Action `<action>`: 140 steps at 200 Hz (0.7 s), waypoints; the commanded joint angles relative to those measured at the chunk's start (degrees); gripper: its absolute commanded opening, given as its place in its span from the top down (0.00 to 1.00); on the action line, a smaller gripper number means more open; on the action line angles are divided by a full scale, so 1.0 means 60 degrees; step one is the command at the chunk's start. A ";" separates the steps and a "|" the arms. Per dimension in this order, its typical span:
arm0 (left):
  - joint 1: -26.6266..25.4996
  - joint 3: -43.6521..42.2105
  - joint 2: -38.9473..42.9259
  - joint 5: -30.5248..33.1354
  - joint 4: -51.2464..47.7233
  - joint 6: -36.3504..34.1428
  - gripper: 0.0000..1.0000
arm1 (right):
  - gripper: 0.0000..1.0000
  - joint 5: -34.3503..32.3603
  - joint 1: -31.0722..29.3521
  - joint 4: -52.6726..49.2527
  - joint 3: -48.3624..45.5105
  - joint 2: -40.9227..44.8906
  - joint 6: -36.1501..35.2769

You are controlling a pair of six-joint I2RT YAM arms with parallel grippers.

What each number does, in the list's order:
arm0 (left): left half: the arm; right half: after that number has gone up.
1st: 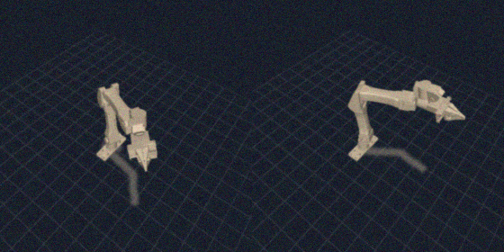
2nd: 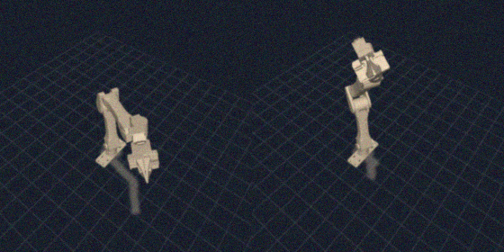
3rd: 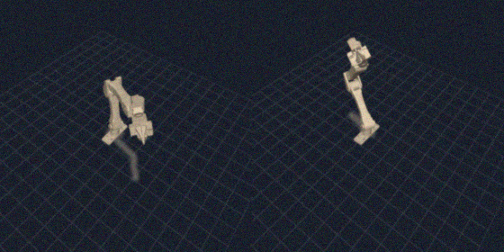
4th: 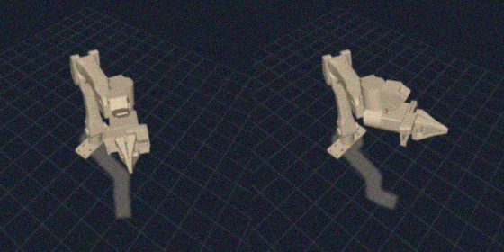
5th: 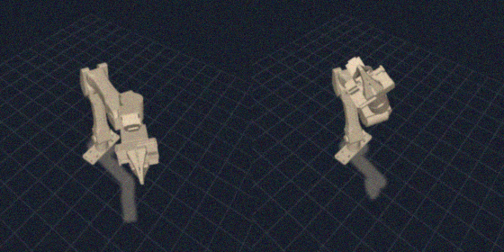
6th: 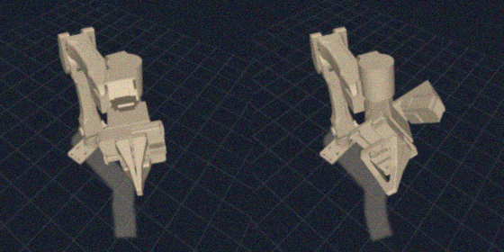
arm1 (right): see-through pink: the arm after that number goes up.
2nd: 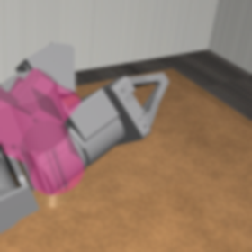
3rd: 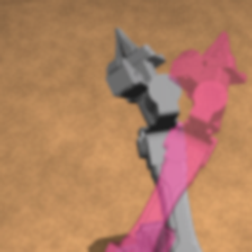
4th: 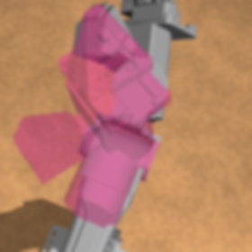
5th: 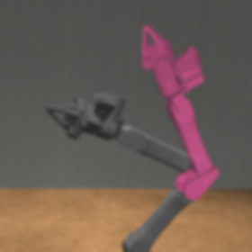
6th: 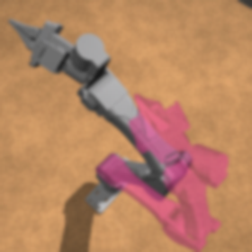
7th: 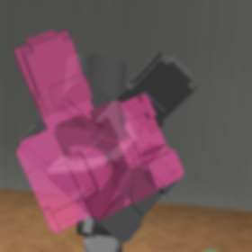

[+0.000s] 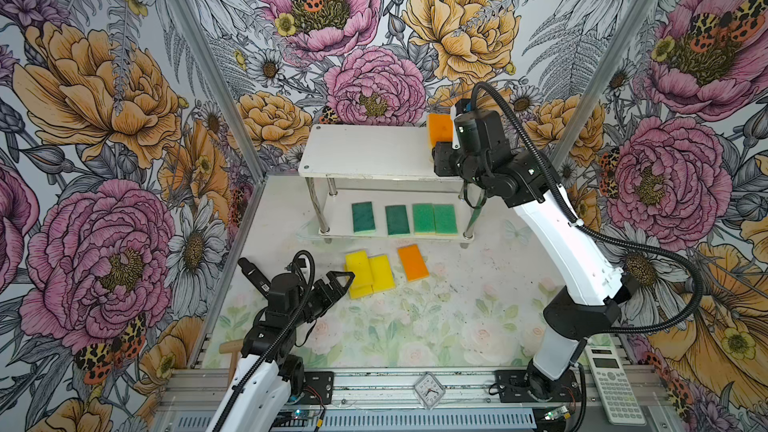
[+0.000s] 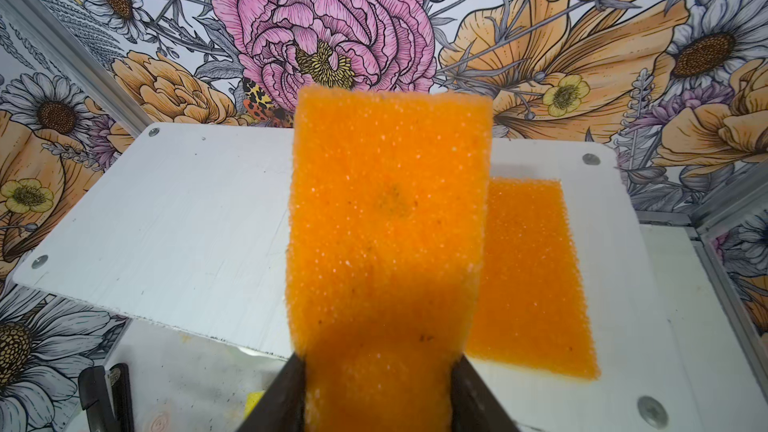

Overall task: Place and organize the cleaning sponges onto the shelf
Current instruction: 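Carry the orange sponge with the right gripper over the top shelf beside the first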

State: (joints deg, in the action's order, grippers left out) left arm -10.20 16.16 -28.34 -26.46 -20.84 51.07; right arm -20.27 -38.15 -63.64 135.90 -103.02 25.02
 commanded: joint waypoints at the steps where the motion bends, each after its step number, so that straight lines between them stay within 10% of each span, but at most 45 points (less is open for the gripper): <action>1: 0.0114 -0.0127 0.0140 -0.0120 -0.0073 0.0043 0.01 | 0.50 -0.0188 0.0060 -0.0043 0.0364 -0.0277 0.0035; 140: 0.0132 -0.0141 0.0266 -0.0090 -0.0209 -0.0015 0.01 | 0.49 -0.0560 0.0133 -0.0223 0.0744 -0.1022 0.0206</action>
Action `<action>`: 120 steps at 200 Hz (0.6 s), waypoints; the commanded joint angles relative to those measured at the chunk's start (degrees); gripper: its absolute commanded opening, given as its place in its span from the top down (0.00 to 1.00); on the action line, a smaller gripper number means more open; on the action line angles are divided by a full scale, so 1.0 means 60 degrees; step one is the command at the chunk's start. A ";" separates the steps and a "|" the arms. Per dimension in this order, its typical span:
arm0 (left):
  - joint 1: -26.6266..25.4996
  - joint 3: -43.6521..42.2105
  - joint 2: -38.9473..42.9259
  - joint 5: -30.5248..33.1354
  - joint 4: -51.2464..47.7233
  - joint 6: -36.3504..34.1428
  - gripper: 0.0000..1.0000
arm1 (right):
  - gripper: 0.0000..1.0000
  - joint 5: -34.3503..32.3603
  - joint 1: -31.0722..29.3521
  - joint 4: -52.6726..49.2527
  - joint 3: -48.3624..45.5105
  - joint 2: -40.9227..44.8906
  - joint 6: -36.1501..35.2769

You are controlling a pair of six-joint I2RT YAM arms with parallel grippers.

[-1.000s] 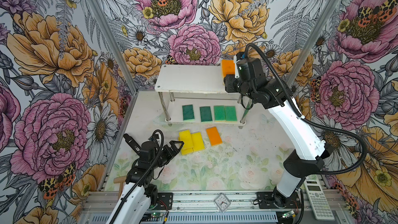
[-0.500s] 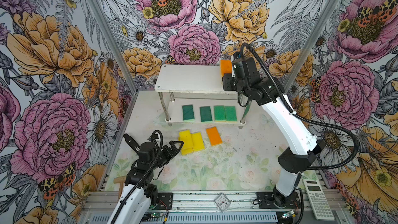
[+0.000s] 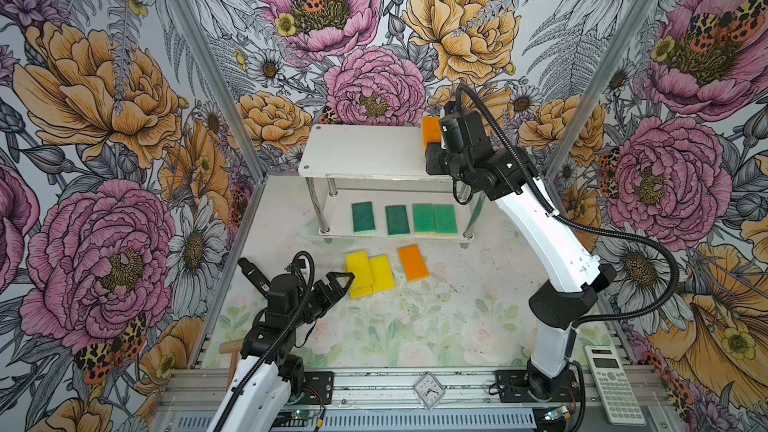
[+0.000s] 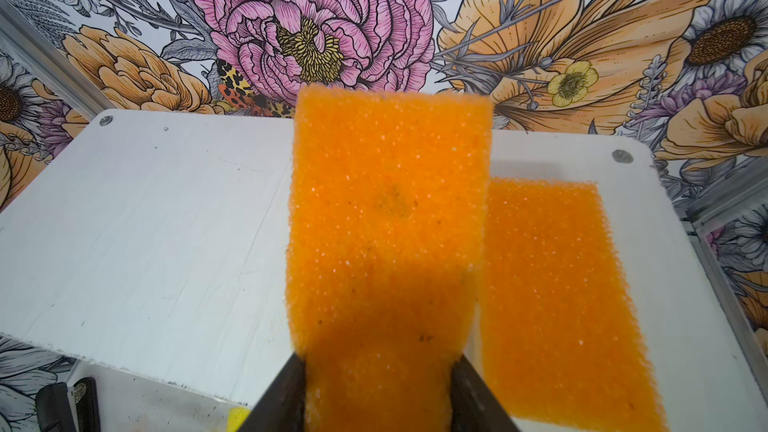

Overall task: Place and organize the cleaning sponges onto the shelf
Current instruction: 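Carry the orange sponge with the right gripper over the top shelf beside the first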

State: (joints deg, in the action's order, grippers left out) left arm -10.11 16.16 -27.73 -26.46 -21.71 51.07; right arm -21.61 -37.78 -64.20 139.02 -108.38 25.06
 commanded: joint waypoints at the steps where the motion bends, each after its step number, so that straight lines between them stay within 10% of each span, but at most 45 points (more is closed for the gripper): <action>1: 0.0117 -0.0143 0.0159 -0.0096 -0.0060 -0.0008 0.01 | 0.50 -0.0338 0.0071 -0.0126 0.0223 -0.0130 0.0201; 120: 0.0144 -0.0146 0.0205 -0.0126 -0.0111 -0.0030 0.01 | 0.49 -0.0686 0.0071 -0.0194 0.0102 -0.0232 0.0628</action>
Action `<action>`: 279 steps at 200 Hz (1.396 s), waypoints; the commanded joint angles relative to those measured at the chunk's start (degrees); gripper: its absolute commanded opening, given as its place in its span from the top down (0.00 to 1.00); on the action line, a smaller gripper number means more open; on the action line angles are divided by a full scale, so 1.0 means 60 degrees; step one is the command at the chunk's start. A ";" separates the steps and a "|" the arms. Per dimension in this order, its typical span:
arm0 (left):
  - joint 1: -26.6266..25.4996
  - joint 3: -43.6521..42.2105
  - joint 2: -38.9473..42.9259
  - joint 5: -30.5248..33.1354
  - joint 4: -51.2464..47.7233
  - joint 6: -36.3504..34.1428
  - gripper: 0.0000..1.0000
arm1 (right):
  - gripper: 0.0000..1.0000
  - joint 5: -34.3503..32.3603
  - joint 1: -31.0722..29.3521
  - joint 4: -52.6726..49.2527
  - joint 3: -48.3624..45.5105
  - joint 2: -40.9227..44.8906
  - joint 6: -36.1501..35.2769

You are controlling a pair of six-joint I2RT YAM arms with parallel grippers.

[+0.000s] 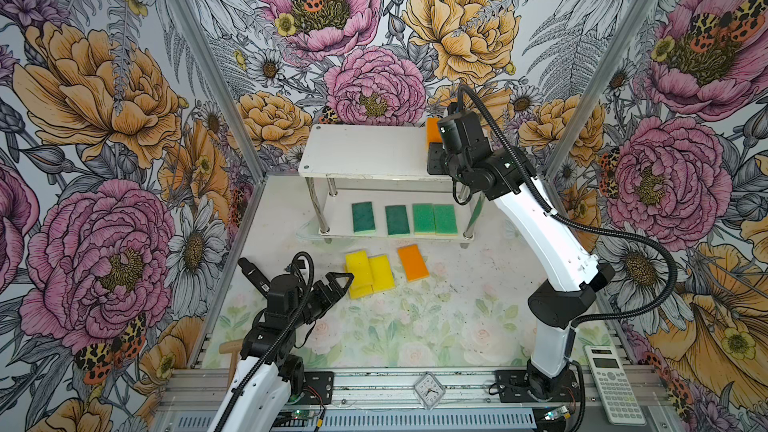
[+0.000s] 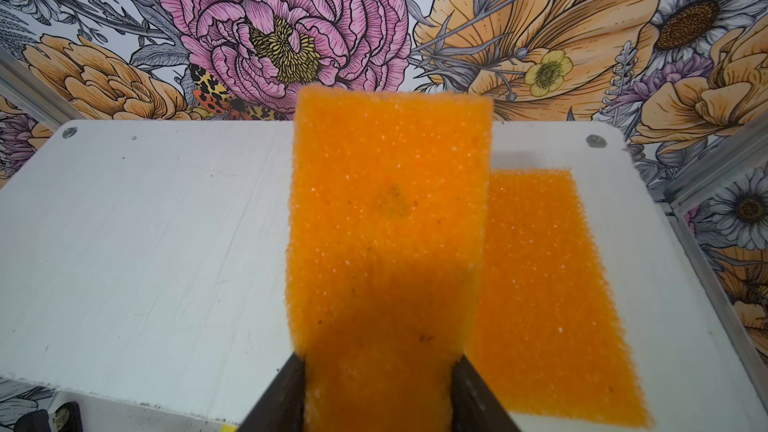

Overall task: Place and organize the cleaning sponges onto the shelf
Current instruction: 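Carry the orange sponge with the right gripper over the top shelf beside the first, then lower the held orange sponge toward the top shelf beside the first sponge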

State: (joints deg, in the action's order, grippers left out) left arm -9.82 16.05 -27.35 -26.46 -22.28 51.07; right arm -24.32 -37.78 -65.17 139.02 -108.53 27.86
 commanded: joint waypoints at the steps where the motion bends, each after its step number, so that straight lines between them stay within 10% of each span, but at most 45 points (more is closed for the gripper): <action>1: 0.0098 -0.0127 0.0146 -0.0136 -0.0011 -0.0030 0.01 | 0.49 -0.0230 0.0071 -0.0028 0.0104 -0.0207 0.0162; 279: 0.0156 -0.0116 0.0128 -0.0103 -0.0080 -0.0030 0.01 | 0.44 -0.0223 0.0230 -0.0008 -0.0098 -0.0398 0.0045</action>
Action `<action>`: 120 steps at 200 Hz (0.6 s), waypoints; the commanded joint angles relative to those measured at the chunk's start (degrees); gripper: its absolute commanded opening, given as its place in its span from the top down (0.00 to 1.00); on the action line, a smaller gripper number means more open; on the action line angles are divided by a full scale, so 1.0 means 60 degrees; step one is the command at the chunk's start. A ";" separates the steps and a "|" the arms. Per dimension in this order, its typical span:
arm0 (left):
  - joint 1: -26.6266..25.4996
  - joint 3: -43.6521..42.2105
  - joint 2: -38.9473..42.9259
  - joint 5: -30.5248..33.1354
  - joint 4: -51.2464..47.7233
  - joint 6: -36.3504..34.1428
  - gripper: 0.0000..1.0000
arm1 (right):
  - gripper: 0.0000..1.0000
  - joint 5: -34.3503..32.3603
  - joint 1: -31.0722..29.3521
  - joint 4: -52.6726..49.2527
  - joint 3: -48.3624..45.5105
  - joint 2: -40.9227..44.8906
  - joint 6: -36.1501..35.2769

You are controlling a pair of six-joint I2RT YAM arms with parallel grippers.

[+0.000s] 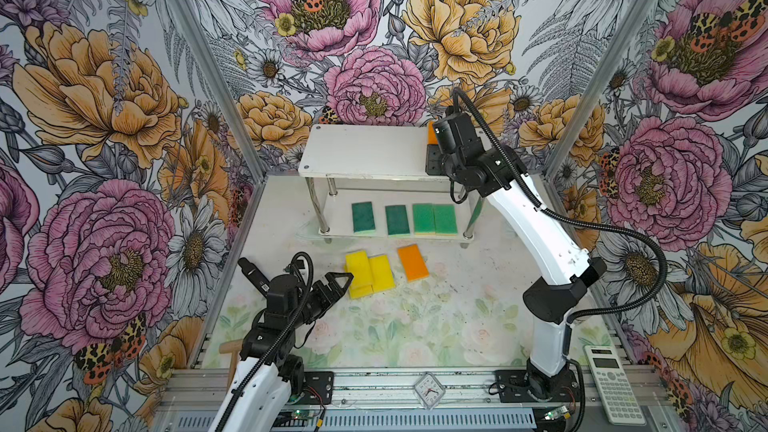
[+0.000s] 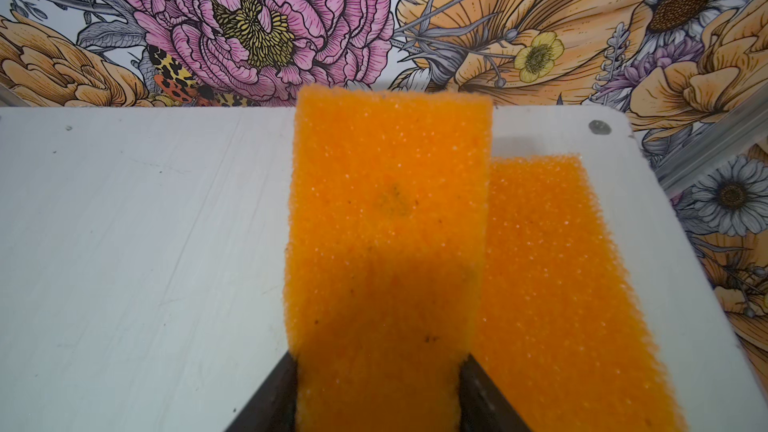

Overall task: Place and organize the cleaning sponges onto the shelf
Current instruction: 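Lower the held orange sponge toward the top shelf beside the first sponge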

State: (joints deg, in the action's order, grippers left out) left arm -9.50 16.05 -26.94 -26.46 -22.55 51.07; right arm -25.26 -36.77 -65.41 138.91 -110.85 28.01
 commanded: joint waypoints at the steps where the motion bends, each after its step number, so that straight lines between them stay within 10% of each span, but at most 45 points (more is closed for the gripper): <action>1: 0.0102 -0.0114 0.0055 -0.0110 -0.0029 -0.0030 0.01 | 0.44 -0.0067 0.0056 0.0024 -0.0080 0.0003 0.0019; 120: 0.0103 -0.0129 0.0051 -0.0089 -0.0029 -0.0022 0.01 | 0.42 -0.0317 0.0064 0.0035 -0.0169 0.0092 0.0059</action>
State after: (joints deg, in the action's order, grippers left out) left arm -9.50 16.05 -26.94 -26.46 -22.55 51.07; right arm -25.47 -36.75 -65.32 138.26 -110.85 28.03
